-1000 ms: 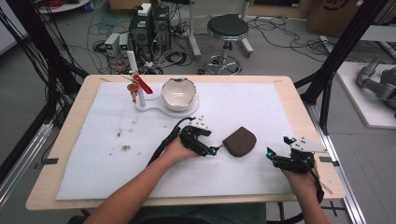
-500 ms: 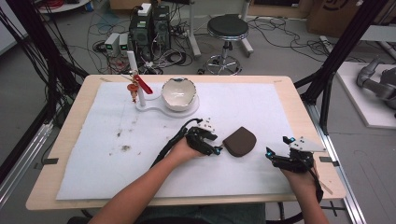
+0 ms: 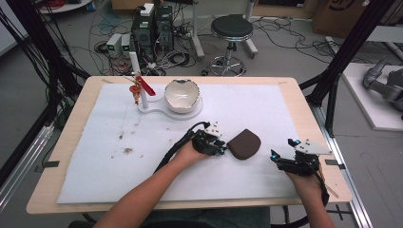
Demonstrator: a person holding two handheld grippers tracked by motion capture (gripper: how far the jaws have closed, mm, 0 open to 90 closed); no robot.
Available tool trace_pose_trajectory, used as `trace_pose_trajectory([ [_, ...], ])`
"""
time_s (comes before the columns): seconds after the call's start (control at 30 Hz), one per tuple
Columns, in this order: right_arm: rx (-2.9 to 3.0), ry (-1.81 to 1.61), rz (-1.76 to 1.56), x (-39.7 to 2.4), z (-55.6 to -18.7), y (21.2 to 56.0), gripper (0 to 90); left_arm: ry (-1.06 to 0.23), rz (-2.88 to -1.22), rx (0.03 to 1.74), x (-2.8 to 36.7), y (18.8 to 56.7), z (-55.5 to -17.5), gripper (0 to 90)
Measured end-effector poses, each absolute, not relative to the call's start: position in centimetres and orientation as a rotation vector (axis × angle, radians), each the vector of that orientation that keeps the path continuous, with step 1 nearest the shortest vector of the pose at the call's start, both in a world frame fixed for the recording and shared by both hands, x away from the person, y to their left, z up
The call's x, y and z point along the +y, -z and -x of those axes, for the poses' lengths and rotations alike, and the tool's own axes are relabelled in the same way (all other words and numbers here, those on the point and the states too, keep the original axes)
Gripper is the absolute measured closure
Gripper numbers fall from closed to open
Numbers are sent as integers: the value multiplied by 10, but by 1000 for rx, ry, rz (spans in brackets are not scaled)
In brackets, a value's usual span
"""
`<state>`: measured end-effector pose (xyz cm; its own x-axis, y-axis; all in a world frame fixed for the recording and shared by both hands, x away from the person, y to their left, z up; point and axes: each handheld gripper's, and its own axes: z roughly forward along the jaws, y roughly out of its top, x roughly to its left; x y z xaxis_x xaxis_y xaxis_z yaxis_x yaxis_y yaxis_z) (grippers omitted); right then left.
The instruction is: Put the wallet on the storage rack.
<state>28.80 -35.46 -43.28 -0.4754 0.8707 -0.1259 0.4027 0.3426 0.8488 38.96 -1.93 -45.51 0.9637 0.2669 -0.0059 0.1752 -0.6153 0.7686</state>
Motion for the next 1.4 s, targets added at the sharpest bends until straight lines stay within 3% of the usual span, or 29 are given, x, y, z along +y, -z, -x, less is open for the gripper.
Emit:
trace_pose_trajectory([
  [0.13, 2030, -1047, -1111, -355, -288, 433, 206, -153, -2265, 289, -21, 454, -386, 832],
  [0.4, 2032, -1043, -1103, -353, -289, 433, 206, -147, -2262, 282, -21, 455, -387, 869],
  [0.67, 2031, -1037, -1105, -352, -288, 433, 206, 17, -2193, 314, -13, 456, -397, 883],
  [0.97, 2031, -1038, -1114, -354, -289, 434, 206, 243, -1945, 371, 0, 445, -403, 884],
  [1.4, 2031, -1039, -1107, -352, -289, 433, 206, 336, -1773, 388, 10, 423, -404, 884],
])
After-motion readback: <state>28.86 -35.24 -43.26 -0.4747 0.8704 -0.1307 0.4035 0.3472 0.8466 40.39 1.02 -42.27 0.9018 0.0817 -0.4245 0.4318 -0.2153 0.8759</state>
